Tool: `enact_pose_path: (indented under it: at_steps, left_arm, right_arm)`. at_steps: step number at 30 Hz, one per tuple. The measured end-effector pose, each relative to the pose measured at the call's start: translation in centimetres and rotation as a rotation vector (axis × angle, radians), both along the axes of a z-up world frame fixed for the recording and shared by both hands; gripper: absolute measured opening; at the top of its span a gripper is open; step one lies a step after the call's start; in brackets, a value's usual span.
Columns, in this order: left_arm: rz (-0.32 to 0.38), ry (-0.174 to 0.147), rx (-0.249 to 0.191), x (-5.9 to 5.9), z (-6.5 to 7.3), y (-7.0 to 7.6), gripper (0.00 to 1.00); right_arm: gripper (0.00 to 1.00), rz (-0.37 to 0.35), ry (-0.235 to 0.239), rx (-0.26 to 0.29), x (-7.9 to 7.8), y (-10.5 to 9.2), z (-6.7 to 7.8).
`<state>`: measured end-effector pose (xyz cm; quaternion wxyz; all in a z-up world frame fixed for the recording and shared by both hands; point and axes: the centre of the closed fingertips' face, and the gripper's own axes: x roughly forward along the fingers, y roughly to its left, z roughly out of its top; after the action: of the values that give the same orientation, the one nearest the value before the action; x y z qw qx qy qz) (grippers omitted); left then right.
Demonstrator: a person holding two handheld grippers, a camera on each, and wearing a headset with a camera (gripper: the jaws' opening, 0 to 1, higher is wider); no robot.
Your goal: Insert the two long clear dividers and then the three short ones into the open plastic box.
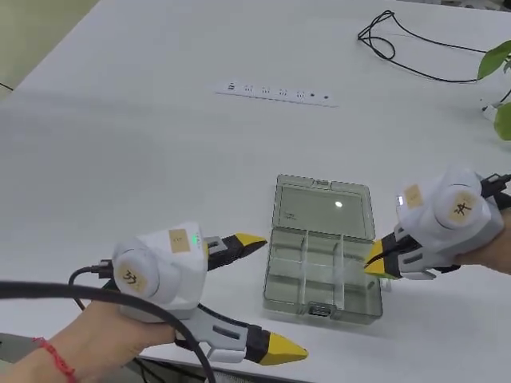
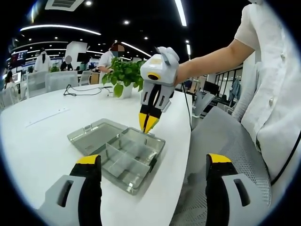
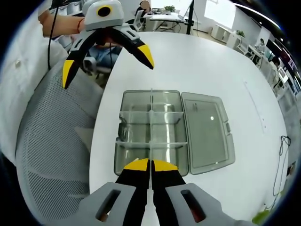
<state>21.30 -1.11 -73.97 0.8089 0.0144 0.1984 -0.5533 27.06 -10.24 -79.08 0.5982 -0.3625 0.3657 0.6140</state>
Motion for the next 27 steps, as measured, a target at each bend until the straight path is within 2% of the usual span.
enact_pose_path:
  at_steps: [11,27]
  left_arm:
    - [-0.004,0.004,0.01,-0.2,-0.4,0.1,0.96]
    - [-0.003,0.01,0.023,-0.1,-0.9,0.5,0.97]
  right_arm:
    - [0.03,0.013,-0.011,-0.019,0.0,0.1,-1.6]
    - [0.03,0.047,-0.03,-0.063,0.0,0.1,-2.6]
